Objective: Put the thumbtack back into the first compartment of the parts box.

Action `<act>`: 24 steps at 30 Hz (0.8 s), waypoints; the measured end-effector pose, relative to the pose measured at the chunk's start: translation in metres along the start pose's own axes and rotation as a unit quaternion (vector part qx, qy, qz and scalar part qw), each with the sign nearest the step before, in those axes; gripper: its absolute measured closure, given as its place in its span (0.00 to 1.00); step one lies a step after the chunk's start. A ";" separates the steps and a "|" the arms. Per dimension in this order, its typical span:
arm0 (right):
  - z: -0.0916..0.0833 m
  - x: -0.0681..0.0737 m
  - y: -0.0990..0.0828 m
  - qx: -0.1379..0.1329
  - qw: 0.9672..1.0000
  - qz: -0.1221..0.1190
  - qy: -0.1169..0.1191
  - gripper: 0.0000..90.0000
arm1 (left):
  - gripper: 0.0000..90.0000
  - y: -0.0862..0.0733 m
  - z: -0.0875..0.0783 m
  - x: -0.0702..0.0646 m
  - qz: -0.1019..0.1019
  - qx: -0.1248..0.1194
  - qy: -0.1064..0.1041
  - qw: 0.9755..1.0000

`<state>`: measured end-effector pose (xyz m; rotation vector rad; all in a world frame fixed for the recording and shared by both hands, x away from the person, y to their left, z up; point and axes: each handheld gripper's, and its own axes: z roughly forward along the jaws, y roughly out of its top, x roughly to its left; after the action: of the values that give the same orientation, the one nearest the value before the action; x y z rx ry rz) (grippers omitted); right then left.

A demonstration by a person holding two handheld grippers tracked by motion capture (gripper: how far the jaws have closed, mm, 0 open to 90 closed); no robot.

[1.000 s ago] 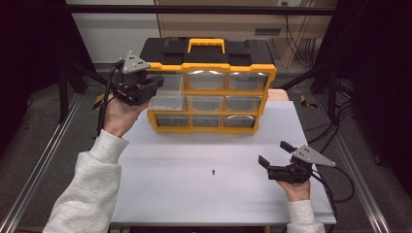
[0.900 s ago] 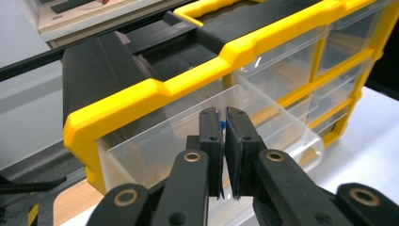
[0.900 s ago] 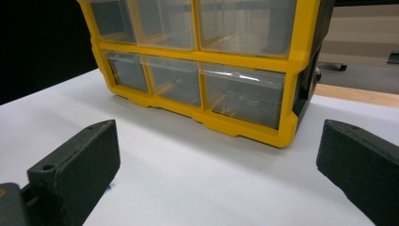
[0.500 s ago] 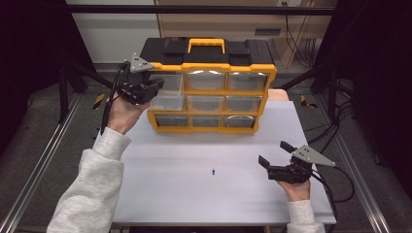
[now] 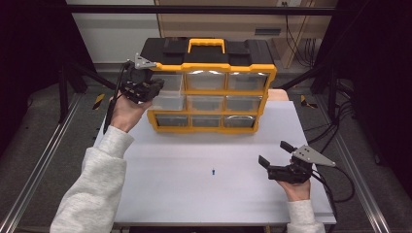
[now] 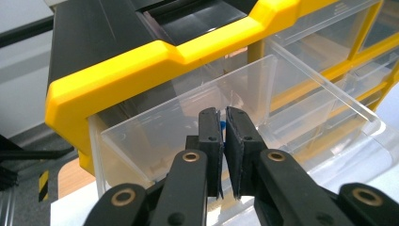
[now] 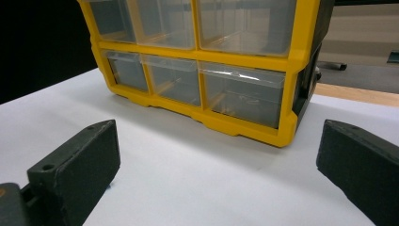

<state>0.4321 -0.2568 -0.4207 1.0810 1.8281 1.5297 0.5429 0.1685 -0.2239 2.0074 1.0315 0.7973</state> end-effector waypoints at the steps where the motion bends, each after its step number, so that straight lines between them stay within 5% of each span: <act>1: 0.000 0.000 0.000 0.000 1.000 0.000 -0.001 0.01 | 0.92 0.000 0.000 0.000 0.000 0.000 0.001 1.000; 7: 0.000 0.000 0.000 0.000 1.000 0.000 0.000 0.01 | 0.83 0.000 -0.002 0.000 -0.007 -0.011 -0.001 1.000; 10: 0.000 0.000 0.000 0.000 1.000 0.001 -0.001 0.01 | 0.70 0.001 -0.008 0.000 -0.020 -0.038 0.000 0.999; 18: 0.000 0.000 0.000 0.000 1.000 0.002 0.000 0.01 | 0.55 -0.002 -0.028 -0.001 -0.030 -0.087 -0.013 0.996; 19: 0.000 0.000 0.000 0.000 1.000 0.002 0.000 0.01 | 0.45 -0.002 -0.031 -0.002 -0.033 -0.095 -0.014 0.995; 24: -0.001 0.000 0.000 0.000 1.000 0.002 -0.001 0.01 | 0.29 -0.008 -0.041 -0.007 -0.035 -0.112 -0.034 0.992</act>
<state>0.4319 -0.2572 -0.4203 1.0860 1.8262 1.5309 0.5045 0.1792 -0.2095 1.7857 0.9253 0.7666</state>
